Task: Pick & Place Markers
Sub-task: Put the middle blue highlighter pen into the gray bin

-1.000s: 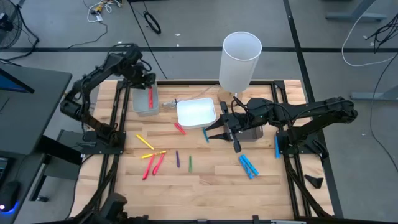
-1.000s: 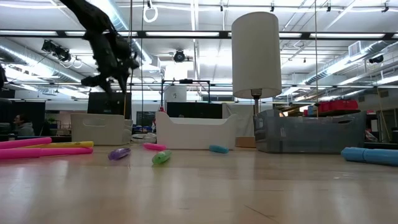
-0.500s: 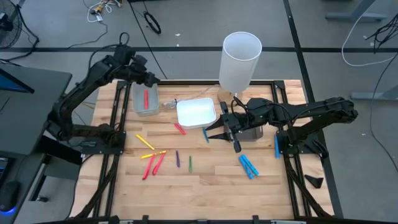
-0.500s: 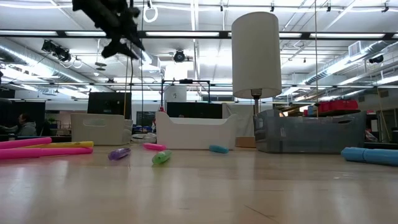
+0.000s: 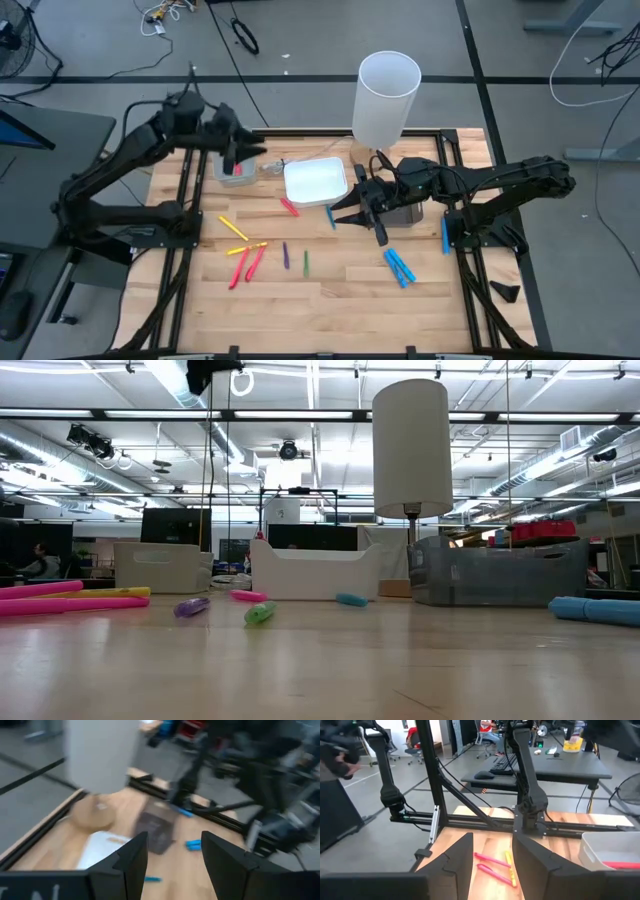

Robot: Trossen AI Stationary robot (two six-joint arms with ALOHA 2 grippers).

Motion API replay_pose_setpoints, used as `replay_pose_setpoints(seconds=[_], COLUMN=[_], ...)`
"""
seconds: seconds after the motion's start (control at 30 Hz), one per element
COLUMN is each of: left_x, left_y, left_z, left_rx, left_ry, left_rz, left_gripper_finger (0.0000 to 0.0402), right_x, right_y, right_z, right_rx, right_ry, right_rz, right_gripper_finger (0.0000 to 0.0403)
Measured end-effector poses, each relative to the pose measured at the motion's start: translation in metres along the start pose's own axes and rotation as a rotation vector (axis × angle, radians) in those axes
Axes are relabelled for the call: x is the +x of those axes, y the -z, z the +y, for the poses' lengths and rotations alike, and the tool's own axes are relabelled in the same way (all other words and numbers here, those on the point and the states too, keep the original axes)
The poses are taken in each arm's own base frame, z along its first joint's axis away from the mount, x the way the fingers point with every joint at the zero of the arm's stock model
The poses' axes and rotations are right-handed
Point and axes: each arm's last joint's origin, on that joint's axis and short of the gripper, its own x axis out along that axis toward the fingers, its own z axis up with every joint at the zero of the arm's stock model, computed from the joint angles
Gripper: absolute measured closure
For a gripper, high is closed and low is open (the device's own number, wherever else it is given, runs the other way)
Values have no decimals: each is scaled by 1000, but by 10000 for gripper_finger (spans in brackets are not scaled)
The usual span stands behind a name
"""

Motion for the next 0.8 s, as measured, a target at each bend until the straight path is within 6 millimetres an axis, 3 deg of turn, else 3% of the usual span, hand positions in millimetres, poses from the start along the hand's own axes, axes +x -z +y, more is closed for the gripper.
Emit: replay_pose_setpoints(seconds=[0.2, 0.5, 0.8], left_x=[8, 15, 22], left_y=[-1, 4, 10], left_z=[-33, -73, -96], left_rx=[82, 155, 175], left_ry=[140, 194, 212], left_rz=[-43, -94, -117], left_gripper_finger=[214, 225, 236], right_x=[0, 0, 0], right_y=[0, 0, 0], right_z=[0, 0, 0], right_rx=[32, 63, 109], right_ry=[0, 0, 0], right_rz=[0, 0, -1], right_gripper_finger=[264, 264, 264])
